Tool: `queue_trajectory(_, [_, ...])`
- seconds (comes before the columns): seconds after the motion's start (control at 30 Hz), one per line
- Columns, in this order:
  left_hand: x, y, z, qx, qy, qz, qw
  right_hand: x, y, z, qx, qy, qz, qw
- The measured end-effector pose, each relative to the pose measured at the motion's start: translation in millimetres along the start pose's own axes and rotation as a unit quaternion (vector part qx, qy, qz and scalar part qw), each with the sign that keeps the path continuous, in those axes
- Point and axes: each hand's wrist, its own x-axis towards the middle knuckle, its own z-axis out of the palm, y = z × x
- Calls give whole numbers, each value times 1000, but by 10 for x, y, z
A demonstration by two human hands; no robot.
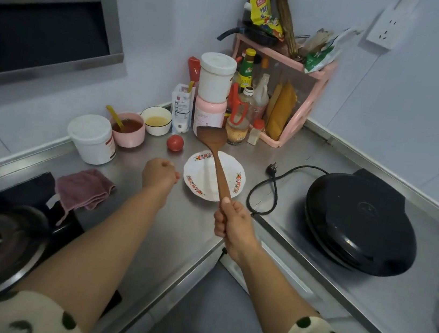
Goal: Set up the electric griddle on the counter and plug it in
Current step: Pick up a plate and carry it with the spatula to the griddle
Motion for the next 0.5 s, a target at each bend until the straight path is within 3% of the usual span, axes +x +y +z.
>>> queue_trajectory(0.5, [-33,-248,-402,28,-16,16,999,7,919,658,31,138,70,987])
